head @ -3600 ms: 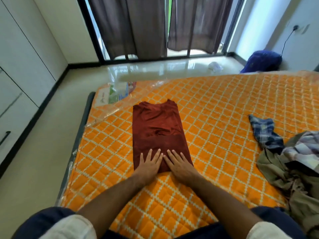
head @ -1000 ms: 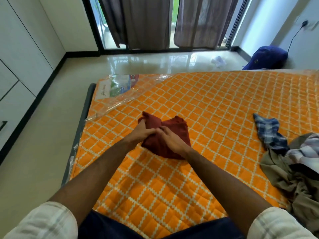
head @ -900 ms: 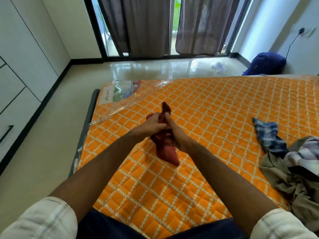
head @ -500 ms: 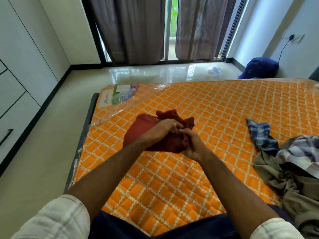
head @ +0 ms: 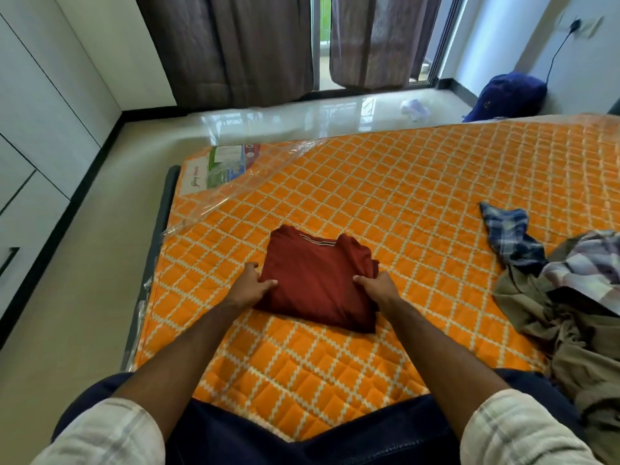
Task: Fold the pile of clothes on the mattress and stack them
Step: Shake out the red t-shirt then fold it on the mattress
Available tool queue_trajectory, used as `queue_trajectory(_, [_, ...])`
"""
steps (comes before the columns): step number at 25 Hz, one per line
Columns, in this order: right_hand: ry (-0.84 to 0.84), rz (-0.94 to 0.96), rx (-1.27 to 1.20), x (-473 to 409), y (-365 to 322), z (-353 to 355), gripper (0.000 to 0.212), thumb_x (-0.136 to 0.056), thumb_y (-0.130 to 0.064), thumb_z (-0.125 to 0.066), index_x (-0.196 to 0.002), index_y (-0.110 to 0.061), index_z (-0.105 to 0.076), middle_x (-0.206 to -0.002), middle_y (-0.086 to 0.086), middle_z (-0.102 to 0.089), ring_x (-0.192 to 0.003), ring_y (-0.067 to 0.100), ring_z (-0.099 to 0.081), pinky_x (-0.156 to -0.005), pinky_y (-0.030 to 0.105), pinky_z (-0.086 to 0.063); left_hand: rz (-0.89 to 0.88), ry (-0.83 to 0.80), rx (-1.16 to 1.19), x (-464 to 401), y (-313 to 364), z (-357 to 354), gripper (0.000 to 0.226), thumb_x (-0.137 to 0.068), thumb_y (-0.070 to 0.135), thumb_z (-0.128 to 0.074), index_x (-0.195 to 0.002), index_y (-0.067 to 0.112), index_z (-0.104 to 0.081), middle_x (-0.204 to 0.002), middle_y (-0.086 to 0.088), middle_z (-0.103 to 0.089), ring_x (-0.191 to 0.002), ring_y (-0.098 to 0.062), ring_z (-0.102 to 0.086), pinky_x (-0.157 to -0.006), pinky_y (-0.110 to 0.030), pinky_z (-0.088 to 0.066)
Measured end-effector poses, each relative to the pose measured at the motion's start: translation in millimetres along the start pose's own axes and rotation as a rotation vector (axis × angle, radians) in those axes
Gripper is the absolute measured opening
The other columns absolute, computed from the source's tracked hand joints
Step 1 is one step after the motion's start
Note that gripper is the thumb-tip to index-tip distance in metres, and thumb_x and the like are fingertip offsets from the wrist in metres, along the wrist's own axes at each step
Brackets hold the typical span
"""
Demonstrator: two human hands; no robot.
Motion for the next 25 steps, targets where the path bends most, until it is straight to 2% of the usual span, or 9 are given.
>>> queue_trajectory(4, [0.07, 0.055, 0.109, -13, -8, 3, 0.046, -0.096, -0.035, -0.065, -0.129, -0.004, -0.06, -0.125, 0.014, -0.064, -0.115, 0.035, -0.062, -0.098, 0.04, -0.051, 0.048, -0.192, 0.022, 4, 0, -8, 0.067, -0.088, 0.017, -0.077, -0.139, 0.011, -0.035, -0.129, -0.014, -0.058, -0.106, -0.022, -0.059, -0.081, -0.034, -0.051])
queue_trajectory(6, [0.091, -0.005, 0.007, -24, -3, 9, 0.04, -0.103, -0.039, -0.049, -0.11, -0.004, -0.067, -0.117, 0.017, -0.064, -0.107, 0.033, -0.062, -0.093, 0.037, -0.049, 0.087, -0.292, -0.007, 5, -7, -6, 0.066, -0.084, 0.022, -0.081, -0.132, 0.014, -0.036, -0.124, -0.008, -0.057, -0.103, -0.02, -0.06, -0.072, -0.035, -0.053])
queue_trajectory(8, [0.063, -0.071, -0.131, -25, 6, 13, 0.047, -0.1, -0.055, -0.042, -0.092, -0.013, -0.063, -0.105, 0.009, -0.062, -0.096, 0.026, -0.061, -0.087, 0.035, -0.048, 0.078, -0.231, -0.064, 4, -10, -3, 0.06, -0.084, 0.031, -0.081, -0.125, 0.016, -0.041, -0.117, -0.007, -0.058, -0.098, -0.021, -0.062, -0.063, -0.034, -0.051])
queue_trajectory(10, [-0.026, -0.066, -0.176, -19, 12, 15, 0.053, -0.091, -0.066, -0.055, -0.103, -0.016, -0.066, -0.105, 0.005, -0.069, -0.094, 0.025, -0.067, -0.089, 0.038, -0.055, 0.066, -0.086, 0.05, 2, -4, -5, 0.048, -0.087, 0.032, -0.078, -0.12, 0.011, -0.05, -0.109, -0.007, -0.062, -0.09, -0.019, -0.065, -0.061, -0.031, -0.052])
queue_trajectory(13, [-0.144, -0.028, -0.092, -4, 12, 19, 0.044, -0.088, -0.042, -0.075, -0.117, -0.011, -0.064, -0.111, 0.007, -0.069, -0.09, 0.019, -0.067, -0.072, 0.031, -0.055, 0.134, -0.11, 0.308, 1, 12, -15, 0.041, -0.088, 0.029, -0.077, -0.116, 0.001, -0.063, -0.086, -0.003, -0.065, -0.063, -0.005, -0.064, -0.05, -0.022, -0.048])
queue_trajectory(15, [-0.186, -0.043, -0.095, 0, 14, 22, 0.045, -0.087, -0.029, -0.078, -0.122, -0.006, -0.064, -0.114, 0.008, -0.07, -0.093, 0.021, -0.068, -0.071, 0.03, -0.056, 0.204, -0.131, 0.42, 3, 17, -21, 0.052, -0.083, 0.03, -0.082, -0.122, 0.001, -0.064, -0.1, -0.006, -0.069, -0.077, -0.011, -0.066, -0.058, -0.023, -0.05])
queue_trajectory(19, [-0.212, -0.057, -0.265, 9, -5, 25, 0.042, -0.084, -0.02, -0.081, -0.12, -0.004, -0.069, -0.107, 0.012, -0.075, -0.098, 0.03, -0.072, -0.086, 0.041, -0.06, 0.255, -0.182, 0.591, 5, 37, -19, 0.058, -0.076, 0.026, -0.086, -0.124, 0.002, -0.064, -0.113, -0.009, -0.072, -0.097, -0.026, -0.07, -0.078, -0.033, -0.058])
queue_trajectory(22, [-0.19, -0.017, -0.393, 7, -59, 42, 0.04, -0.08, -0.021, -0.084, -0.114, -0.005, -0.071, -0.104, 0.014, -0.076, -0.096, 0.033, -0.073, -0.086, 0.047, -0.061, 0.177, -0.186, 0.645, -4, 83, 2, 0.041, -0.082, 0.03, -0.08, -0.115, 0.006, -0.07, -0.111, -0.014, -0.073, -0.096, -0.029, -0.07, -0.08, -0.035, -0.057])
queue_trajectory(25, [-0.188, 0.03, -0.422, 1, -119, 70, 0.043, -0.076, -0.023, -0.087, -0.111, -0.005, -0.068, -0.103, 0.015, -0.076, -0.091, 0.032, -0.074, -0.074, 0.044, -0.062, 0.087, -0.131, 0.664, -22, 138, 25, 0.028, -0.086, 0.031, -0.076, -0.104, 0.01, -0.073, -0.103, -0.013, -0.073, -0.088, -0.027, -0.068, -0.079, -0.034, -0.056])
Point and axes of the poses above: each hand's wrist, its own x-axis away from the middle knuckle, its own z-axis out of the back of the hand, y = z × x, the point moved 2 cm from there along -x, towards the middle knuckle
